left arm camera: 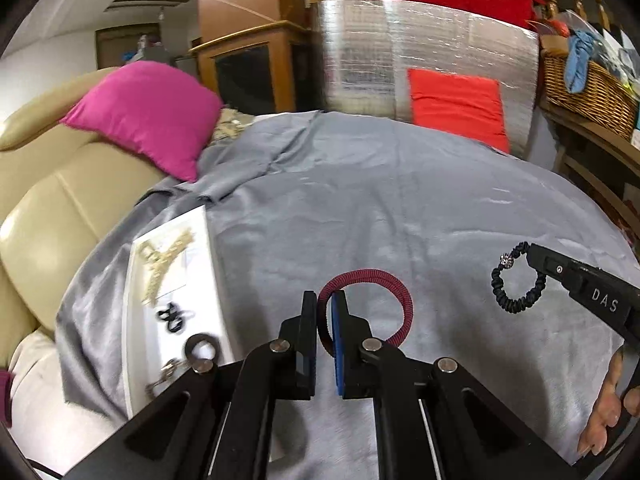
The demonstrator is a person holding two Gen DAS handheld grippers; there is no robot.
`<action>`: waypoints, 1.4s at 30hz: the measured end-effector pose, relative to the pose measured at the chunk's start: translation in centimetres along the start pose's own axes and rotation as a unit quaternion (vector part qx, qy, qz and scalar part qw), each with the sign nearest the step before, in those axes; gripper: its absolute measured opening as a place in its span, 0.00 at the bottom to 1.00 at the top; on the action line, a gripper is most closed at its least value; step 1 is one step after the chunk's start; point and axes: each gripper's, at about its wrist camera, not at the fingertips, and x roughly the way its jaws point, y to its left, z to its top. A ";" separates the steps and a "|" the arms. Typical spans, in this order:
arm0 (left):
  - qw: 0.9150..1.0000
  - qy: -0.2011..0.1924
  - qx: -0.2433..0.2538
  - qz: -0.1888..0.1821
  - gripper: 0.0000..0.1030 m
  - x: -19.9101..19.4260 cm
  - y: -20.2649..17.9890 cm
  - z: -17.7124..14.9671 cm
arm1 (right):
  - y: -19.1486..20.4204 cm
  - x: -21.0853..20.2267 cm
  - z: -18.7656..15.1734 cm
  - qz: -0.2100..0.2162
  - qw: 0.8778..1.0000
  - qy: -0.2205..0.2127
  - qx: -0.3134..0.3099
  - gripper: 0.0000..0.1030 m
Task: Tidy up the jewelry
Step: 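Lift and carry the red hair tie and beaded bracelet to the white tray with both tools, then open both tools to release the red hair tie and beaded bracelet into the tray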
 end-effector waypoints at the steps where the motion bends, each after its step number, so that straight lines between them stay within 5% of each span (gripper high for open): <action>1: 1.000 0.000 -0.004 0.005 0.07 -0.2 0.7 -0.3 | 0.5 0.1 -0.1 0.004 1.000 0.000 -0.003 0.09; 11: 0.999 0.009 -0.025 0.041 0.07 -1.3 6.0 -2.9 | 6.8 1.4 -0.8 0.053 0.998 0.013 -0.043 0.09; 20: 0.995 0.051 -0.081 0.023 0.07 0.7 10.9 -4.8 | 14.2 4.2 -0.2 0.106 0.988 0.042 -0.100 0.09; 31: 0.989 0.101 -0.105 0.003 0.07 3.8 11.6 -5.9 | 22.2 12.1 3.0 0.172 0.966 0.103 -0.161 0.09; 42: 0.981 0.132 -0.139 0.008 0.07 5.5 12.7 -6.5 | 29.1 18.6 1.6 0.198 0.935 0.160 -0.247 0.08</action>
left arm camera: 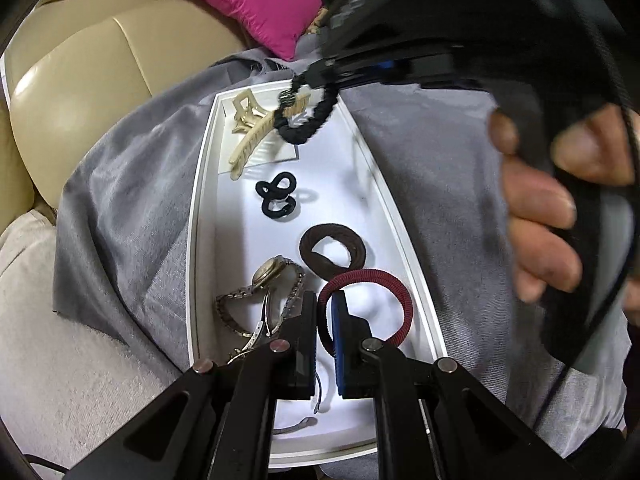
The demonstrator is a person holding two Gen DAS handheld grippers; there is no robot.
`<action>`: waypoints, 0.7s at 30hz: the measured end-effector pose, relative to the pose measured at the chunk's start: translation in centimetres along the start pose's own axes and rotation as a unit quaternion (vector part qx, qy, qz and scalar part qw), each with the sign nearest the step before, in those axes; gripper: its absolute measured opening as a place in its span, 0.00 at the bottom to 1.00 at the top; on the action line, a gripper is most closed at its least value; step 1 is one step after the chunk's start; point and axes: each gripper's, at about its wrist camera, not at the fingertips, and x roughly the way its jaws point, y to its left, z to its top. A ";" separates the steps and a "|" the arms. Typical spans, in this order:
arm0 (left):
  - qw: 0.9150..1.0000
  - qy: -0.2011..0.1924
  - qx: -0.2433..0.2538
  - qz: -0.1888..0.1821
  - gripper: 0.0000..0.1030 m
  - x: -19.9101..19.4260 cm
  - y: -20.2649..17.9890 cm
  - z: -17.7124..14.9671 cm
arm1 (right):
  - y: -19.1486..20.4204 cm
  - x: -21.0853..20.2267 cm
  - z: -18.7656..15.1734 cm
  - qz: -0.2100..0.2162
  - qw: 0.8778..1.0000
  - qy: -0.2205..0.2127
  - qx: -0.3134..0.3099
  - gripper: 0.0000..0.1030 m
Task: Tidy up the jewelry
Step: 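Open both tools to release the red hair tie and beaded bracelet into the tray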
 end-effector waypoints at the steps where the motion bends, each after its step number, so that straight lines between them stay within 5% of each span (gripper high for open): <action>1: 1.000 0.004 -0.001 -0.001 0.07 0.2 0.0 0.0 | 0.1 0.7 0.2 -0.001 1.000 0.007 -0.005 0.08; 18: 0.999 0.029 -0.017 0.017 0.07 1.8 0.4 0.5 | -0.6 4.8 0.9 -0.028 0.999 0.043 -0.015 0.12; 21: 0.999 0.028 -0.018 0.017 0.16 1.8 0.5 0.6 | -0.7 4.6 1.0 -0.018 0.999 0.049 -0.007 0.21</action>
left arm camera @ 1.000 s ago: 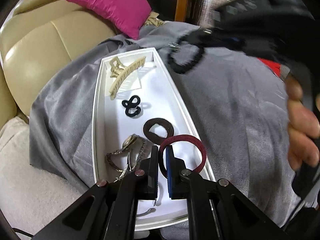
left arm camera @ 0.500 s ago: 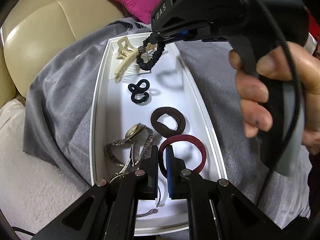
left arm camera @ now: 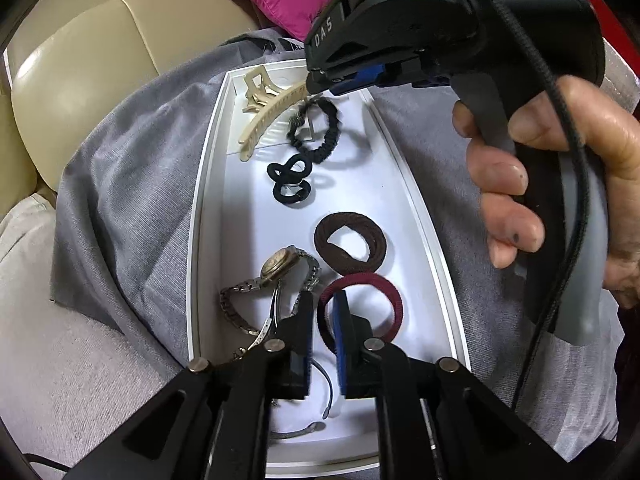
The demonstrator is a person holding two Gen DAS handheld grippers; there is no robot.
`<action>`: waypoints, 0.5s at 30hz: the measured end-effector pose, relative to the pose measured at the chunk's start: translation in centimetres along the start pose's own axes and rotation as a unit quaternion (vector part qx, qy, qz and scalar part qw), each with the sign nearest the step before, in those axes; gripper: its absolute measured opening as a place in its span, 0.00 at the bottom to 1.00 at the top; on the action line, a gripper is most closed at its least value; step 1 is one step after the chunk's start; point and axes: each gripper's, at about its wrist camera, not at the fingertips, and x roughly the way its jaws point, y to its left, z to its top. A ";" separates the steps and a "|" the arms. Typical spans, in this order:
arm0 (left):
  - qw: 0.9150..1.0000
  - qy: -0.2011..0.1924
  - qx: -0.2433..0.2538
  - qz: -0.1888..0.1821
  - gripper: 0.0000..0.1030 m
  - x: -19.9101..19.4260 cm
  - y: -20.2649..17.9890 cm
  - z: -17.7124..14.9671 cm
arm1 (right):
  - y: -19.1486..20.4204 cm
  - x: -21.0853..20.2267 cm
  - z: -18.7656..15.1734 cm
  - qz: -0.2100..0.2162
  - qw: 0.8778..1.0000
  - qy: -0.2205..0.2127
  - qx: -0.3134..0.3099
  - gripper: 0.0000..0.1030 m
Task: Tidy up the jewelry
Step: 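Open both tools to release the red hair tie and beaded bracelet into the tray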
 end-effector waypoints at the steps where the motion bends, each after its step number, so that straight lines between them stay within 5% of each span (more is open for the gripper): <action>1: 1.000 -0.001 0.001 0.000 0.24 -0.1 0.0 0.0 | 0.0 -0.1 0.0 0.000 1.000 0.000 0.001 0.25; 3: 1.000 -0.009 0.007 0.003 0.37 -0.4 -0.2 -0.1 | -0.2 -0.4 0.0 0.000 1.000 -0.002 0.007 0.37; 15: 0.994 -0.102 0.014 0.022 0.68 -3.9 0.0 0.0 | -1.3 -8.6 -2.6 0.015 0.996 -0.074 0.040 0.37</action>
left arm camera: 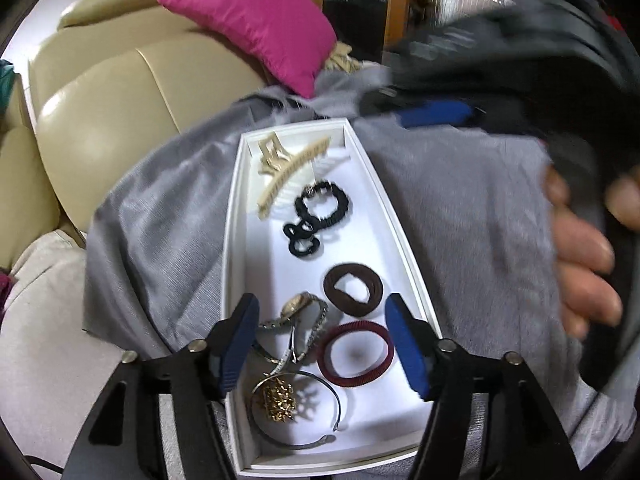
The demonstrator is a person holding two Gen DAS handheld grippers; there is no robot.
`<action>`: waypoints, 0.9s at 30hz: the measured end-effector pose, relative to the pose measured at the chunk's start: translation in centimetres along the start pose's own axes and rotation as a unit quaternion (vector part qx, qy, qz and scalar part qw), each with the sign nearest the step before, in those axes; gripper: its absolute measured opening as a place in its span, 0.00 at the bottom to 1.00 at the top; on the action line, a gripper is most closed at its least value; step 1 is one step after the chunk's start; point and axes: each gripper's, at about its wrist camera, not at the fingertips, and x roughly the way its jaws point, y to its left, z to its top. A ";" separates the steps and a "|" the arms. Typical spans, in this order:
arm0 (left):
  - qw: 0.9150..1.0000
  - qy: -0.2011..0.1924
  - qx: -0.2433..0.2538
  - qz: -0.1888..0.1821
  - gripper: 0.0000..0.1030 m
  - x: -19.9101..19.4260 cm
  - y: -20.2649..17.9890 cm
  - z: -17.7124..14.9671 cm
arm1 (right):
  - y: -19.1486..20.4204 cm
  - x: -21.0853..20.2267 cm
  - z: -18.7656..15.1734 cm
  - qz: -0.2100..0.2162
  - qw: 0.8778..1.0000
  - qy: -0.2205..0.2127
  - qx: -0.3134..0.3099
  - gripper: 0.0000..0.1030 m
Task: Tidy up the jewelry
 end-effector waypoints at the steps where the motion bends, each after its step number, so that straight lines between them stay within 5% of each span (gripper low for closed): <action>1: 1.000 -0.007 0.000 0.000 0.70 -0.4 0.1 0.0 | 0.0 -1.0 -0.4 -0.003 1.000 -0.002 -0.001 0.37; 8: 0.999 -0.040 0.000 0.033 0.79 -3.7 0.3 0.4 | 0.7 -8.6 -4.4 -0.020 1.000 -0.020 0.010 0.37; 19: 0.991 -0.102 -0.010 0.084 0.90 -14.7 0.1 2.2 | 3.8 -18.5 -8.3 -0.039 0.998 -0.054 0.017 0.37; 23: 0.988 -0.121 -0.034 0.085 0.92 -18.4 0.8 2.5 | 5.6 -22.6 -9.2 -0.046 0.995 -0.085 0.016 0.61; 27: 0.982 -0.147 -0.032 0.114 0.92 -22.2 1.0 2.5 | 7.5 -26.4 -10.3 -0.050 0.992 -0.115 0.013 0.61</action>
